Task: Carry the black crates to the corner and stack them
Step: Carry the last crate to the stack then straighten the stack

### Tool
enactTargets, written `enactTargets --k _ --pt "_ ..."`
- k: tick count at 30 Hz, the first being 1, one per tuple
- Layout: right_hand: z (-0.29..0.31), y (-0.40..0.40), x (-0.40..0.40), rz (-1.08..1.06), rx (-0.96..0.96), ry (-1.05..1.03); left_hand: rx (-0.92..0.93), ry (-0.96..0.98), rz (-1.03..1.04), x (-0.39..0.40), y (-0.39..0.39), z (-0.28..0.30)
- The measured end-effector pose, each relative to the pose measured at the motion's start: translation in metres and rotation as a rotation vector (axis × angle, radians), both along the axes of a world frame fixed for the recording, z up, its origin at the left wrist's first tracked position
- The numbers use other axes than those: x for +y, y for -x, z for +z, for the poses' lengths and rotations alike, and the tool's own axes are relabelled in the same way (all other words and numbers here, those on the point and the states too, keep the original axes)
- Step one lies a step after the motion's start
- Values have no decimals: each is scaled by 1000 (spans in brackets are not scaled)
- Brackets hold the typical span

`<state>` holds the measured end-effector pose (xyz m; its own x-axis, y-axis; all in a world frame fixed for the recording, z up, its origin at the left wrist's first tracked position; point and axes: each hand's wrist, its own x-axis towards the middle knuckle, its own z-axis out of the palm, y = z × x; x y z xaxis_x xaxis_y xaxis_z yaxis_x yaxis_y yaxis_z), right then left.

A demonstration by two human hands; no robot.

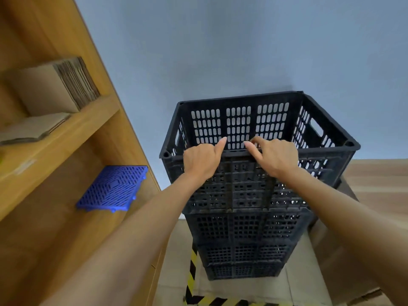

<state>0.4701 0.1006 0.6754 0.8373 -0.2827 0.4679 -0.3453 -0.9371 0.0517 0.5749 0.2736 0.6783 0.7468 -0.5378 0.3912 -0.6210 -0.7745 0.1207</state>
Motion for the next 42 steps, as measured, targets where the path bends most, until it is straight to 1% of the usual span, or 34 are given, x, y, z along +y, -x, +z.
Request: enactTargets --k 6,13,18,26,31,34,37,42 --pt "-1 -9 -20 4 -67 65 20 20 -17 -11 0 2" --pt "6 -21 -52 -4 -90 30 3 -10 0 -40 -6 6" --pt "3 -20 -68 -33 -107 23 -37 -31 -27 -55 1 4" --pt "-1 -22 -51 -73 -106 -24 -88 -17 -97 -44 -22 1" --pt "-15 -50 -14 -26 -133 74 -100 1 -112 -15 -73 -3" --pt "-15 -67 -2 -55 -134 73 -122 10 -145 -11 -97 -2" --pt "-10 -72 -6 -62 -102 76 -156 10 -156 -18 -104 -1" --pt "-9 -74 -9 -28 -77 121 -121 53 -128 -14 -101 -1"
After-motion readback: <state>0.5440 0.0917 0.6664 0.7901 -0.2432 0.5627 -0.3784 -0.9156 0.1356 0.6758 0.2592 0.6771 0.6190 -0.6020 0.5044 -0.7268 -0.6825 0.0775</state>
